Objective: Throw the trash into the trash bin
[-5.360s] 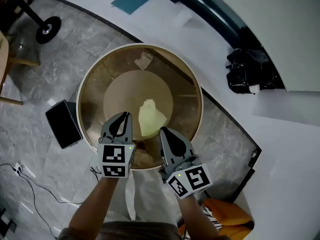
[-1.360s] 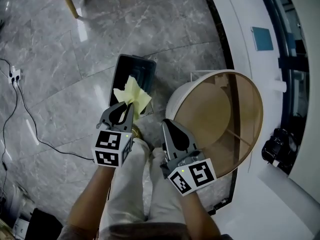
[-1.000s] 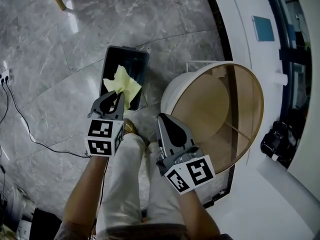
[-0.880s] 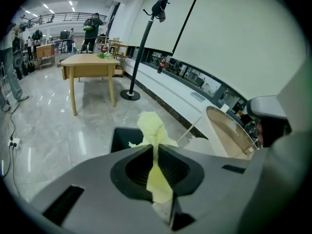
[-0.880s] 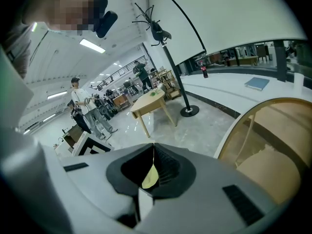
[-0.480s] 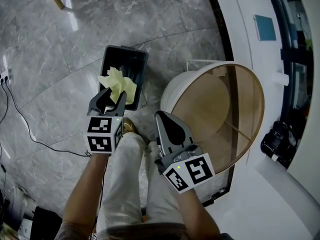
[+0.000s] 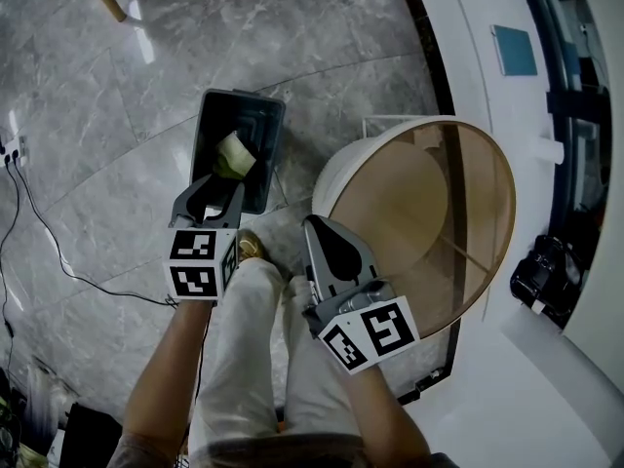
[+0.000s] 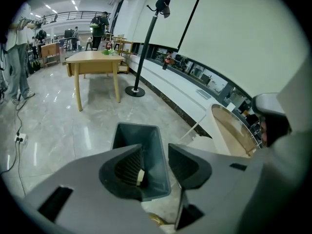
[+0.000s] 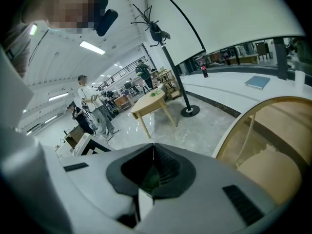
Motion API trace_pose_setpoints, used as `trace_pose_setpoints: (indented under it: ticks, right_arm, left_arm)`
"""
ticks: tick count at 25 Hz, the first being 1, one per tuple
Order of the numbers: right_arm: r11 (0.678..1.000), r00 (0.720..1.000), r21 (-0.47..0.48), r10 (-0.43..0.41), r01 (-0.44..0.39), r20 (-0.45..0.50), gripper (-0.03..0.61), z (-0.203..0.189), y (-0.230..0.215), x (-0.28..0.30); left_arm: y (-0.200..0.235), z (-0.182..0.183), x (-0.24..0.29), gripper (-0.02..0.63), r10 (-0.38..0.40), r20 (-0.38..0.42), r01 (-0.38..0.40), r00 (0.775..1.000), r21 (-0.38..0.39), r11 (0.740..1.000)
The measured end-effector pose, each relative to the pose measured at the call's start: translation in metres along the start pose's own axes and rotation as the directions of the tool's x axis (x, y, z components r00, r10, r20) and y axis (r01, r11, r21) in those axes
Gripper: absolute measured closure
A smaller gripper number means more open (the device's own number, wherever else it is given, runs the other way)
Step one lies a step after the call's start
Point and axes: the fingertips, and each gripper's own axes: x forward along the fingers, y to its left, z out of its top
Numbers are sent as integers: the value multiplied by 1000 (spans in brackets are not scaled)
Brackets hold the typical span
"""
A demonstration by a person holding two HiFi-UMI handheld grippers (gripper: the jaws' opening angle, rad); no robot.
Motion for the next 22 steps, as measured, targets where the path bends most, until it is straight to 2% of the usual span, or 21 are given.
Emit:
trace_pose_setpoints:
  ticks: [6, 9, 16, 22]
  right_arm:
    - [1000, 1000, -12, 9, -9, 15, 560, 13, 0, -16]
    - [1000, 1000, -21, 12, -12, 12, 560, 20, 5, -32]
    - [999, 1000, -32, 31, -31, 0, 560, 44, 19, -72]
    - [991, 994, -84, 109, -106, 28, 560, 98, 50, -135]
  left_arm:
    - [-13, 17, -21, 485, 31, 32, -31, 999, -5, 1000]
    - [-22, 28, -44, 582, 58, 50, -58, 997, -8, 998]
    - [-55, 53, -104, 594, 61, 47, -59, 997, -39, 997]
    - [-118, 93, -187, 595, -6, 98, 8, 995, -25, 1000]
